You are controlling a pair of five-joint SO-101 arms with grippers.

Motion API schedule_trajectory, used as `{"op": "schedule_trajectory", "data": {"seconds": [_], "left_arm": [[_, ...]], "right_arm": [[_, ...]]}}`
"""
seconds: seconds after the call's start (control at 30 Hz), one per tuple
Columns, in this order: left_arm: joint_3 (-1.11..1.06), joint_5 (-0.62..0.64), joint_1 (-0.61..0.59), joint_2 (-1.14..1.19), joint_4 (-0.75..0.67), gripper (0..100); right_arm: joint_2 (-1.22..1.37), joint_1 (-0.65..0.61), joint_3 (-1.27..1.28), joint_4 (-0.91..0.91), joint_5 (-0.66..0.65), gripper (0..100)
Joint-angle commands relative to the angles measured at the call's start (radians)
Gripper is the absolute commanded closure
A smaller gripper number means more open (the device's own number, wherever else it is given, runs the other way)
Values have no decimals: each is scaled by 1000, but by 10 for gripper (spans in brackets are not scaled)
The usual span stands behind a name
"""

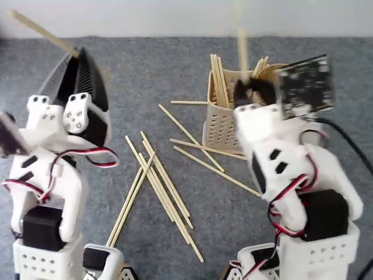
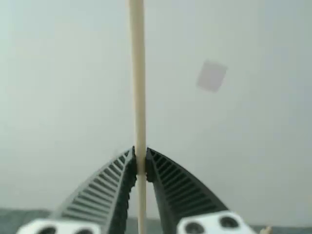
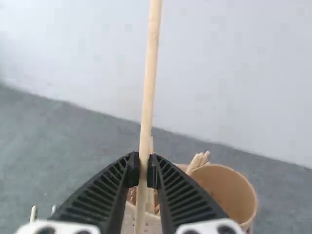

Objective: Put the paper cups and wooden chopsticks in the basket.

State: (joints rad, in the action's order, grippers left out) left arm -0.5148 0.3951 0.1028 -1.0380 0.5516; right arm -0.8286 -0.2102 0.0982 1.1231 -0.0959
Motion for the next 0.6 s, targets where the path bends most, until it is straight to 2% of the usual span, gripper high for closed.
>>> {"op": "schedule_trajectory", "data": {"seconds": [0.0, 0.13, 0.27, 0.43, 0.57], "left_arm": [[-67, 46, 84, -12, -241, 987], [-275, 60, 153, -12, -569, 987], [-437, 58, 213, 31, -864, 987], [-318, 74, 229, 282, -862, 987], [-147, 144, 229, 503, -781, 987]], "right_arm": [[-27, 68, 12, -94, 35, 991], [-79, 127, 166, -280, 172, 991], [-182, 140, 436, -593, 178, 991], [-254, 137, 741, -995, 175, 991], [-213, 137, 830, -1168, 175, 991]]}}
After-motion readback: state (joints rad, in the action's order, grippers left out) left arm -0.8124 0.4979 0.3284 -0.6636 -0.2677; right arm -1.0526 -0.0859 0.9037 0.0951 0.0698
